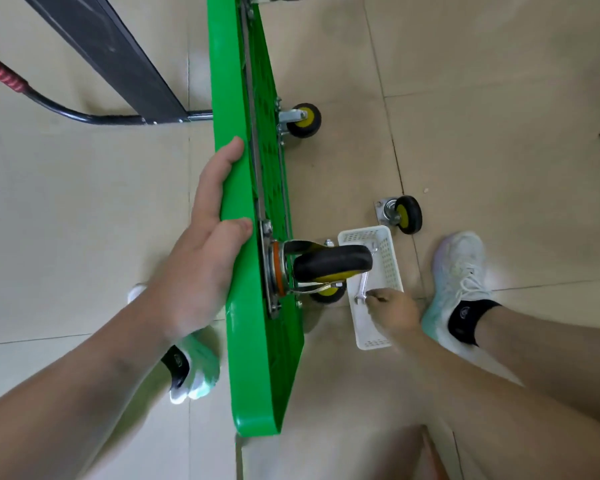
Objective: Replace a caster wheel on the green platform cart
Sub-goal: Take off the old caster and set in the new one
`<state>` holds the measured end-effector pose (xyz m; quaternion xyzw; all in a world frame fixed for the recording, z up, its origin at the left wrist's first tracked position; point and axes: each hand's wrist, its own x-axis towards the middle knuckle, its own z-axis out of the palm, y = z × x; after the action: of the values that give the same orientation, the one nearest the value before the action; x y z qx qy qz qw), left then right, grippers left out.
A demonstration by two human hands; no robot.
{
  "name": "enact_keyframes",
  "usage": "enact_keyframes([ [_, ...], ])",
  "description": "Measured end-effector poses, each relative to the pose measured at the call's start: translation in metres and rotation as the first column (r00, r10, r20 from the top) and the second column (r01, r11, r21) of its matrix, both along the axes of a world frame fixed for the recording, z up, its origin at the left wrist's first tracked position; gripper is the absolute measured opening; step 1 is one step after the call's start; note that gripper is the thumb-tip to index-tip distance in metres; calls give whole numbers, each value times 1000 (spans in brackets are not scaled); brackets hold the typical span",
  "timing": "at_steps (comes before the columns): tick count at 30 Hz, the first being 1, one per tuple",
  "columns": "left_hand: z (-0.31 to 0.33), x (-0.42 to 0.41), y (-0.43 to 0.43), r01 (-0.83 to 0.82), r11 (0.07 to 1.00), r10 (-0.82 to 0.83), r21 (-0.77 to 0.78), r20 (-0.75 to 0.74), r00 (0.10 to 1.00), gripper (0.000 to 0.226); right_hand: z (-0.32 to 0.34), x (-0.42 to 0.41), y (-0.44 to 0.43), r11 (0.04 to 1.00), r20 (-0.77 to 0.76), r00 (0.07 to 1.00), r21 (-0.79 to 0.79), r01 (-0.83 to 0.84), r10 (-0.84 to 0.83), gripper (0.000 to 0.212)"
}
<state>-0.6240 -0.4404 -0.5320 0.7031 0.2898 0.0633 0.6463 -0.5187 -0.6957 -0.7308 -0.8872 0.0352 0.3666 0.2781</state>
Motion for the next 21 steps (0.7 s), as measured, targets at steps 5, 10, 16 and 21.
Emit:
enact_keyframes([
  [5, 31, 3, -4, 135, 987, -138, 85, 33, 990, 71, 87, -33, 3, 834, -291, 901, 364, 416, -322, 21],
  [10, 38, 3, -7, 142, 987, -141, 80, -13, 990, 70, 165, -60, 14, 810, -278, 942, 500, 307, -186, 29],
  [16, 38, 2, -6, 151, 981, -151, 120, -14, 988, 69, 213, -83, 46, 704, -194, 973, 674, 224, -124, 17],
  [21, 38, 1, -5, 155, 980, -152, 126, -34, 988, 70, 215, -83, 64, 634, -78, 994, 766, 108, -75, 22],
])
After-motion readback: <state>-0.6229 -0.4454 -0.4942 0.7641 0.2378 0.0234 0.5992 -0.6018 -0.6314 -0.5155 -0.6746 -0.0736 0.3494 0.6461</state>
